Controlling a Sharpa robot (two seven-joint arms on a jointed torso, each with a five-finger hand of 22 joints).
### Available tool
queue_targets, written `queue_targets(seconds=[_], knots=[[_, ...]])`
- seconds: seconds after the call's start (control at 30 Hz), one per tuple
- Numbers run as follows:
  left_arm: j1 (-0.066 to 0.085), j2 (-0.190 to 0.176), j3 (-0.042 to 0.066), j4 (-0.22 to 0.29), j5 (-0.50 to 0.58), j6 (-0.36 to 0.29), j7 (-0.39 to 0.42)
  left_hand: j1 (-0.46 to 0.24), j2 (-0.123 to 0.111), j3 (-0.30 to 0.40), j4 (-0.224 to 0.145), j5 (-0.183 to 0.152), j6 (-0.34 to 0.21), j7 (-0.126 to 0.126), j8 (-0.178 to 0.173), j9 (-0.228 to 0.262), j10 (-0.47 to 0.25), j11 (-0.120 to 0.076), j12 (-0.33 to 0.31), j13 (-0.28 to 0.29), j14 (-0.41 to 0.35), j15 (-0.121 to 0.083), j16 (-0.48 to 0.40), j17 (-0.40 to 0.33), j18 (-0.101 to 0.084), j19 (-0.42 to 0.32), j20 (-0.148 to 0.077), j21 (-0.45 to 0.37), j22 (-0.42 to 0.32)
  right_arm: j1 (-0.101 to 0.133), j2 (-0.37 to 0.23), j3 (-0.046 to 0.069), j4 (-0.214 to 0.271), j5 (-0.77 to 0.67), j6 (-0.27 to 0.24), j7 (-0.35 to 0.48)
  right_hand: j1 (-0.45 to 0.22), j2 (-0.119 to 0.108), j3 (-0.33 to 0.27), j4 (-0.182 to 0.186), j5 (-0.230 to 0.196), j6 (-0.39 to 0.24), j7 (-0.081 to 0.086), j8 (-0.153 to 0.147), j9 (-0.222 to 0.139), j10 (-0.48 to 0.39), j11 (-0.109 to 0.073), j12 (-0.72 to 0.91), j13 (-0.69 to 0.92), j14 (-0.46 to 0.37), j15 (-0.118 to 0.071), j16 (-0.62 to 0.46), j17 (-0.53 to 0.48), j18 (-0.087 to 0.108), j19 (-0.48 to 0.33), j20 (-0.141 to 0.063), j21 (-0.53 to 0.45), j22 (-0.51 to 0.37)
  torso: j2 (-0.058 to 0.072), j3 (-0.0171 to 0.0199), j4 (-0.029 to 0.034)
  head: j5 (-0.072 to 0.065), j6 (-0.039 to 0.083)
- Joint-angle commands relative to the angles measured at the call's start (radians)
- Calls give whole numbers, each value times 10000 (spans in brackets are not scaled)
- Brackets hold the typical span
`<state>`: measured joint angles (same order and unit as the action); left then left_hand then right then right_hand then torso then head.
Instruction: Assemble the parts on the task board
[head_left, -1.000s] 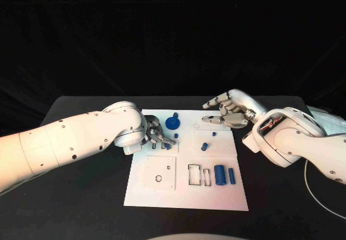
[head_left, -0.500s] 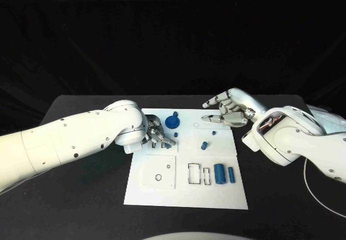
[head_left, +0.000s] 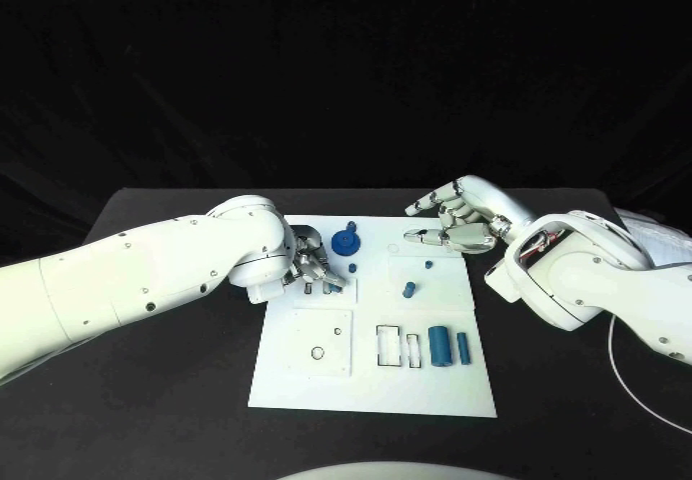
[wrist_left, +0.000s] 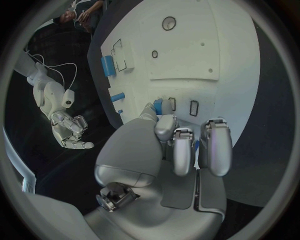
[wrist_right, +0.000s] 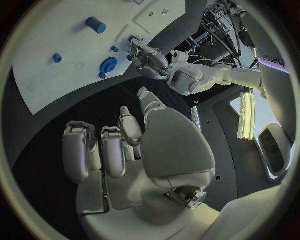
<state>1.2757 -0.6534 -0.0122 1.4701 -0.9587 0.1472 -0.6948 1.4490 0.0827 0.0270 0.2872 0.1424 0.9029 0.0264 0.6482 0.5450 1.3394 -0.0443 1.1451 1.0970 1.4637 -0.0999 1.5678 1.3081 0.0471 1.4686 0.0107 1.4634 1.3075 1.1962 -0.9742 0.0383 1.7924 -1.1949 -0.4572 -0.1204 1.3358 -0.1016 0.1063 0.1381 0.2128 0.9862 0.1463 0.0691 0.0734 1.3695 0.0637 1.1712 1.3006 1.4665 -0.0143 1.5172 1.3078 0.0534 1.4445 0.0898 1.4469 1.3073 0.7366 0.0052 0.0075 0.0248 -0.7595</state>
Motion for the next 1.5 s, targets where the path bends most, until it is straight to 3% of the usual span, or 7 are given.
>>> queue_targets(seconds=[0.03,0.13,0.3,0.7,1.27,1.37,1.5], knots=[[-29,-62,-25,60,188,-29,-602,-273,-699,2763,-989,18,65,126,15,117,4,29,-45,10,1071,48,30,2627,-109,382,19,-91,1218,-6,8,-2,-3,-74,195,-15,-116,17,-34,14,56,59,-16,48,14,29,-62,0,0,785,-17,-43,1526,31,-68,5,-51,-11,-3,0,6,-9,-13],[-29,-132,-25,92,239,-89,-574,-905,-1502,4621,-1009,-15,72,101,137,287,46,55,-68,-14,1071,78,30,2627,-98,380,29,-129,1213,-8,9,-4,-7,-74,208,-14,-116,17,-34,14,56,59,-16,48,14,29,-62,0,0,785,-17,-43,1526,31,-68,5,-51,-11,-2,5,16,-16,1],[-30,-251,-24,111,271,-324,-515,-1555,-1932,5895,-1362,-45,49,72,292,484,105,64,-50,1,1071,62,30,2627,-108,402,41,-118,1266,-13,20,-7,-16,-61,223,-7,-116,17,-34,14,56,59,-16,48,14,29,-62,0,0,785,-17,-43,1526,31,-68,5,-51,-11,0,8,13,5,6],[-33,-396,-25,195,-130,-561,-410,-1920,-2089,6474,-1697,-21,50,58,380,600,161,50,-23,26,1071,47,30,2627,-125,436,38,-72,1344,-32,54,-12,-43,-22,248,21,-113,21,-38,19,73,63,-18,47,15,37,-65,16,9,786,-19,-41,1531,33,-74,3,-58,-23,18,11,11,52,-7],[-36,-252,-28,197,-1249,409,-552,-2010,-2270,6695,-2017,-1,66,57,390,634,205,45,-8,41,1071,51,30,2627,-143,469,35,-17,1421,-43,85,-15,-72,-3,316,28,-125,19,-49,30,83,65,-18,46,14,40,-65,20,10,786,-21,-43,1530,31,-69,1,-54,-14,6,0,3,81,-118],[-36,-256,-29,218,-1346,578,-587,-2078,-2315,6764,-2109,159,102,62,381,632,234,48,0,49,1071,58,30,2627,-147,475,39,-7,1439,-44,87,-16,-73,-3,328,28,-144,15,-66,47,91,68,-19,44,14,43,-66,27,12,786,-22,-45,1527,31,-69,-1,-56,-15,6,-4,3,90,-140],[-37,-246,-29,231,-1523,714,-617,-2249,-2361,6817,-2219,617,161,62,375,638,277,50,9,62,1071,65,30,2627,-146,473,46,-15,1443,-45,88,-16,-73,-2,341,29,-144,15,-66,47,91,68,-19,44,14,43,-66,27,12,786,-22,-45,1527,31,-69,-1,-56,-15,2,-1,8,93,-164]])
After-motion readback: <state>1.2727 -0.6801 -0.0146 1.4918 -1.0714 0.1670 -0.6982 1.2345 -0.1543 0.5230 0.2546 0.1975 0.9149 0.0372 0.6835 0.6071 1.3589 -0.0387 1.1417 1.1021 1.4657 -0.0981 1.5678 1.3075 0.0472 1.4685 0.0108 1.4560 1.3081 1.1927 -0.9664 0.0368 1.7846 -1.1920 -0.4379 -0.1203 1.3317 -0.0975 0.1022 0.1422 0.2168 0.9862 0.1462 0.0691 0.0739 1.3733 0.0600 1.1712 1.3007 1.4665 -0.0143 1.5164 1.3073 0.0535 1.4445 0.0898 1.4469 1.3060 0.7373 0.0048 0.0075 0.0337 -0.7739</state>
